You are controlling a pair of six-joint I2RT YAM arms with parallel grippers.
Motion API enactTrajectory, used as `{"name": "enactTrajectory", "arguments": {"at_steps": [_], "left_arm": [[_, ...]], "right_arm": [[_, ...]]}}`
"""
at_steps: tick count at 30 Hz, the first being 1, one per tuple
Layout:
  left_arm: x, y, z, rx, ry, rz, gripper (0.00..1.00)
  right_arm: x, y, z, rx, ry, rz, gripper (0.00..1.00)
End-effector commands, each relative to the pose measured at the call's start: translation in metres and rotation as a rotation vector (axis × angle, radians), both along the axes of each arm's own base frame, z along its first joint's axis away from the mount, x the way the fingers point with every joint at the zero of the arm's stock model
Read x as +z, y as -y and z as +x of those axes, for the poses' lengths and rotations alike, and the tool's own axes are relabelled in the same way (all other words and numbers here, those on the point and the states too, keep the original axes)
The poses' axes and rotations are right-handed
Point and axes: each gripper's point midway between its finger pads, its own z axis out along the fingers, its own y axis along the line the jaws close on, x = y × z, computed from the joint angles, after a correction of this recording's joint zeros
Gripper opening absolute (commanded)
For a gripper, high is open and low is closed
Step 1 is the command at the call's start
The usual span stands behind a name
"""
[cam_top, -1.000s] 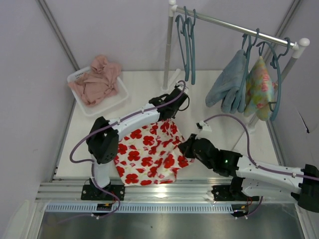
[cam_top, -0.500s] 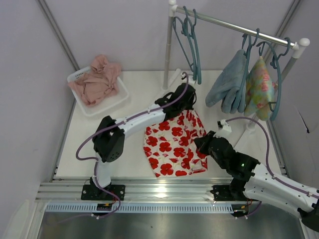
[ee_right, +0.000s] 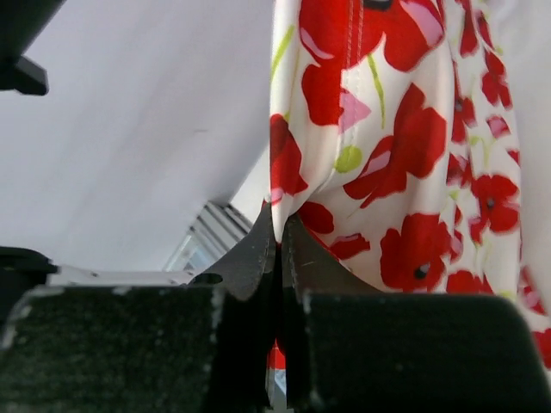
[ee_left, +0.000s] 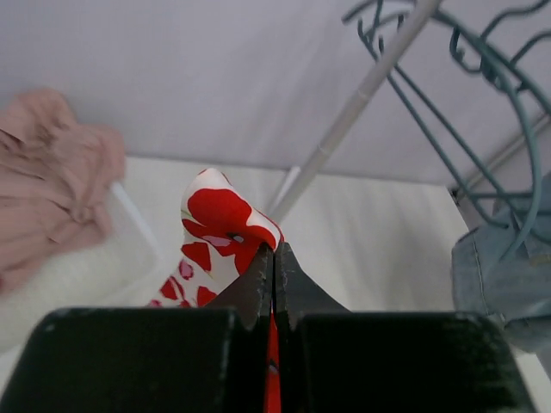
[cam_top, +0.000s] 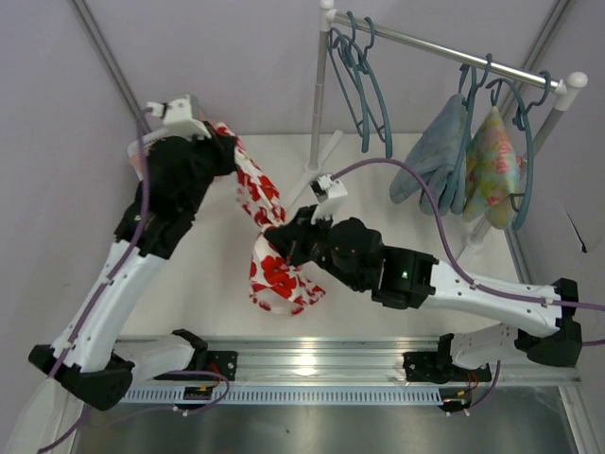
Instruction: Place the skirt on the hanger
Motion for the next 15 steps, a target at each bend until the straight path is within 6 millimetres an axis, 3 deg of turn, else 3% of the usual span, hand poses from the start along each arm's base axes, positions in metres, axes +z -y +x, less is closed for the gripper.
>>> {"name": "enactTrajectory", "arguments": {"at_steps": [1, 2, 3, 5, 6, 7, 9, 10, 11, 13, 14, 15], "left_arm": [[0.031, -0.056, -0.001, 0.166, 0.035, 0.156, 0.0], [0.071, -0.065, -0.01, 0.187, 0.105, 0.156, 0.0], [0.071, -0.076, -0.013, 0.226, 0.082, 0.21, 0.0], [0.113, -0.094, -0.021, 0.282, 0.146, 0.273, 0.0], [0.11, -0.102, -0.022, 0.303, 0.116, 0.357, 0.0], [0.131, -0.107, -0.028, 0.318, 0.152, 0.363, 0.0], [0.158, -0.109, -0.027, 0.322, 0.187, 0.404, 0.0], [0.149, -0.107, -0.022, 0.308, 0.144, 0.445, 0.0], [0.157, -0.106, -0.022, 0.302, 0.152, 0.449, 0.0], [0.134, -0.087, 0.001, 0.231, 0.08, 0.494, 0.0], [0.123, -0.079, 0.008, 0.198, 0.052, 0.502, 0.0], [0.099, -0.059, 0.023, 0.136, -0.006, 0.509, 0.0]], "right_arm": [[0.045, -0.03, -0.012, 0.089, 0.062, 0.033, 0.0], [0.058, -0.036, -0.013, 0.102, 0.07, 0.069, 0.0], [0.06, -0.048, -0.014, 0.118, 0.069, 0.079, 0.0], [0.096, -0.059, -0.022, 0.173, 0.09, 0.173, 0.0], [0.096, -0.068, -0.022, 0.185, 0.086, 0.178, 0.0], [0.116, -0.071, -0.025, 0.207, 0.1, 0.221, 0.0], [0.128, -0.075, -0.028, 0.228, 0.118, 0.232, 0.0], [0.126, -0.08, -0.026, 0.226, 0.113, 0.219, 0.0], [0.133, -0.077, -0.026, 0.218, 0.105, 0.215, 0.0], [0.133, -0.064, -0.017, 0.142, 0.071, 0.213, 0.0], [0.111, -0.06, -0.012, 0.109, 0.032, 0.17, 0.0], [0.101, -0.05, -0.004, 0.035, -0.022, 0.182, 0.0]]}}
